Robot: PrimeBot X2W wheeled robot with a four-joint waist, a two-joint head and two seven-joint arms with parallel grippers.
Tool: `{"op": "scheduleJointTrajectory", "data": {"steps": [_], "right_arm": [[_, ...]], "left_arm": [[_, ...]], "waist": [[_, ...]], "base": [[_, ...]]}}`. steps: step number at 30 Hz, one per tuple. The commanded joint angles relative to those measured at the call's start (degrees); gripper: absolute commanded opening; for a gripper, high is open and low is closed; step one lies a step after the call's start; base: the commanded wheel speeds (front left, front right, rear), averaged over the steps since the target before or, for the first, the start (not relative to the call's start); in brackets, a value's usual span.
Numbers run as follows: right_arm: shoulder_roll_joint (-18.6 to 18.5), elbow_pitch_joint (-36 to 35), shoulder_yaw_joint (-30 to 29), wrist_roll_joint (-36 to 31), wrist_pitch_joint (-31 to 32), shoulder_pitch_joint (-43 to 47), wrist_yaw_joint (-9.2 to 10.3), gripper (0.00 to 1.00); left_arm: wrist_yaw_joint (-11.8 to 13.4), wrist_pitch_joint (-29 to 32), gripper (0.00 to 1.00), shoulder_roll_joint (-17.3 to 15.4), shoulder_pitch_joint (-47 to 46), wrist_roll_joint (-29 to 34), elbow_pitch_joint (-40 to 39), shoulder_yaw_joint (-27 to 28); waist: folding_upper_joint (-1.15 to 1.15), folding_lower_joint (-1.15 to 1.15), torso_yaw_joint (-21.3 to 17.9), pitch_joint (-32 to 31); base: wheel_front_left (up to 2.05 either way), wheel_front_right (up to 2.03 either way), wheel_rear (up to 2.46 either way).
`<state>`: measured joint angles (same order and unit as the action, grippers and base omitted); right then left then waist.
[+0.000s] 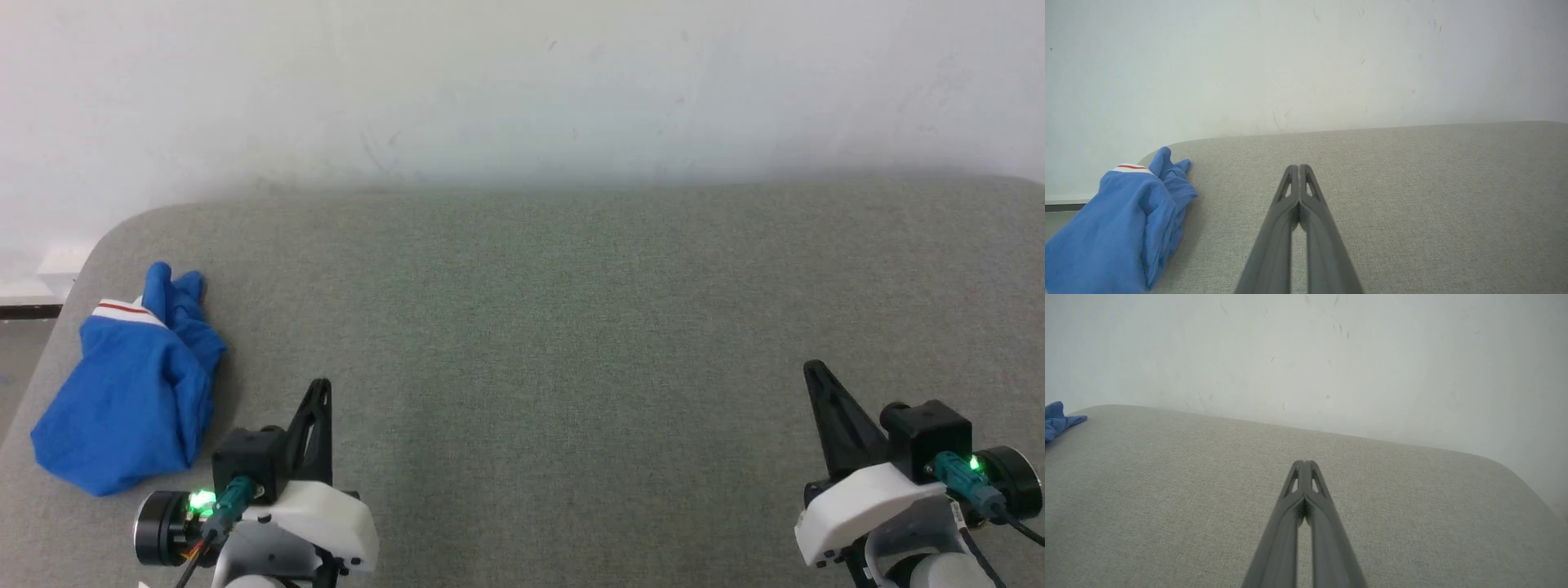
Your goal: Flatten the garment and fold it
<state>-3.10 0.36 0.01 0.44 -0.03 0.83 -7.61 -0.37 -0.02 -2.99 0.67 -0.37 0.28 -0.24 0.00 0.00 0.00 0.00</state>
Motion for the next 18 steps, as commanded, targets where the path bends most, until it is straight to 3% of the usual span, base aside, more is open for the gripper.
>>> {"op": "scheduleJointTrajectory", "data": {"steps": [1,12,13,18], "right_arm": [[0.23,-0.36,-0.01,-0.44,0.03,-0.83,0.12,0.00],[0.23,-0.36,-0.01,-0.44,0.03,-0.83,0.12,0.00],[-0.01,0.02,0.00,0.02,0.00,0.02,0.00,1.00],[-0.04,0.13,-0.06,0.14,-0.16,0.11,0.00,1.00]], "left_arm": [[0.37,0.02,0.00,0.12,-0.67,0.37,-0.28,0.24],[0.37,0.02,0.00,0.12,-0.67,0.37,-0.28,0.24],[-0.01,0.00,1.00,0.00,0.01,-0.01,0.02,-0.01],[0.08,-0.16,1.00,-0.01,0.06,-0.07,0.11,-0.13]], "waist": [[0.00,0.00,0.00,0.00],[0.00,0.00,0.00,0.00],[0.00,0.00,0.00,0.00],[0.00,0.00,0.00,0.01]], "base": [[0.00,0.00,0.00],[0.00,0.00,0.00],[0.00,0.00,0.00],[0.00,0.00,0.00]]}}
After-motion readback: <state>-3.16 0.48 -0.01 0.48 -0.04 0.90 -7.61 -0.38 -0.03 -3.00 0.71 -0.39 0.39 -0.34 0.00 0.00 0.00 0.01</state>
